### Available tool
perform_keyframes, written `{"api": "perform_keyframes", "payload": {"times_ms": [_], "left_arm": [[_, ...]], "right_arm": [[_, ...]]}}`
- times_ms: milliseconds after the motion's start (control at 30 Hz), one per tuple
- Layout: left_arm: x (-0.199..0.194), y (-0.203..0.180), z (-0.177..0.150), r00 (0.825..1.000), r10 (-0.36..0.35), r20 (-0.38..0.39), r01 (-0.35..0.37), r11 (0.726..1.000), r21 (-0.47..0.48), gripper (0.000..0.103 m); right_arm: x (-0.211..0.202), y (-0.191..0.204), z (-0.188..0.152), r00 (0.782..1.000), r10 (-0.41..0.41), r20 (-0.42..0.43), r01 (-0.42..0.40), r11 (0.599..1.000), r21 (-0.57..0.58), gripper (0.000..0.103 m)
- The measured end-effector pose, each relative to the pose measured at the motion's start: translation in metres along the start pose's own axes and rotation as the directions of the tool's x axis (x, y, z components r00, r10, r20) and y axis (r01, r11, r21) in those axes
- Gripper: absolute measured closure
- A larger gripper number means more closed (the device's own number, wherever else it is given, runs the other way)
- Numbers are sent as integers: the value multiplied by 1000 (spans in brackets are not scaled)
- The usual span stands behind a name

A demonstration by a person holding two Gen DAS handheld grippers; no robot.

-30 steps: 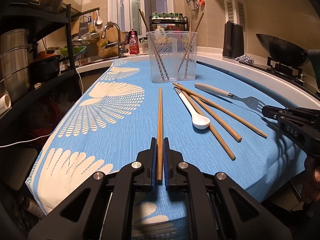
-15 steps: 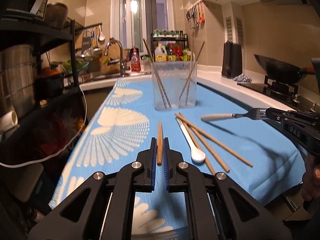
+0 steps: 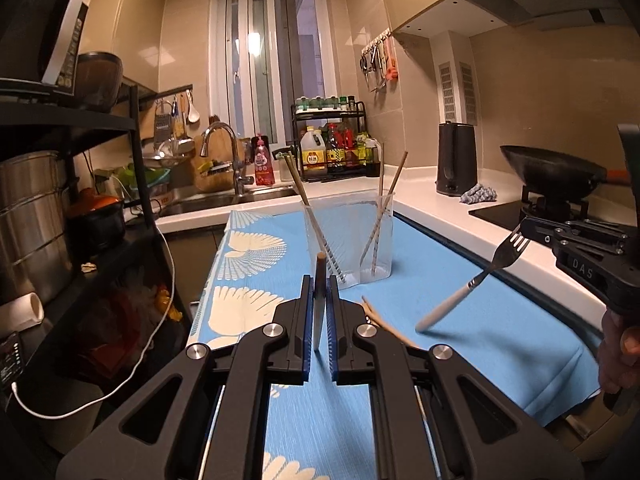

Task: Organize utensils
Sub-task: 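Carry the chopstick and fork with both tools above the clear container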

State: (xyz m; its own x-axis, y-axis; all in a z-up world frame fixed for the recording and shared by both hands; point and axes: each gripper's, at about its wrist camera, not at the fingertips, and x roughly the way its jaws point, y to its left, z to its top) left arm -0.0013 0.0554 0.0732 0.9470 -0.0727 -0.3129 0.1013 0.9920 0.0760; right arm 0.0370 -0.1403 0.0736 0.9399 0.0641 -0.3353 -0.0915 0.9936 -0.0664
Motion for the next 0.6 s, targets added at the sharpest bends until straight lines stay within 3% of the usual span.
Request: {"api": "perform_keyframes", "payload": {"times_ms": [133, 367, 600], "left_arm": [[13, 6, 22, 1000, -14, -9, 14, 1000, 10, 97], [36, 36, 65, 993, -82, -87, 72, 992, -108, 97], [57, 45, 100, 982, -140, -127, 121, 982, -146, 97]], "right_arm": [[8, 5, 20, 1000, 5, -5, -5, 1000, -16, 102], [26, 12, 54, 1000, 20, -7, -21, 998, -54, 102], [38, 21, 97, 999, 34, 32, -31, 993, -110, 102]]}}
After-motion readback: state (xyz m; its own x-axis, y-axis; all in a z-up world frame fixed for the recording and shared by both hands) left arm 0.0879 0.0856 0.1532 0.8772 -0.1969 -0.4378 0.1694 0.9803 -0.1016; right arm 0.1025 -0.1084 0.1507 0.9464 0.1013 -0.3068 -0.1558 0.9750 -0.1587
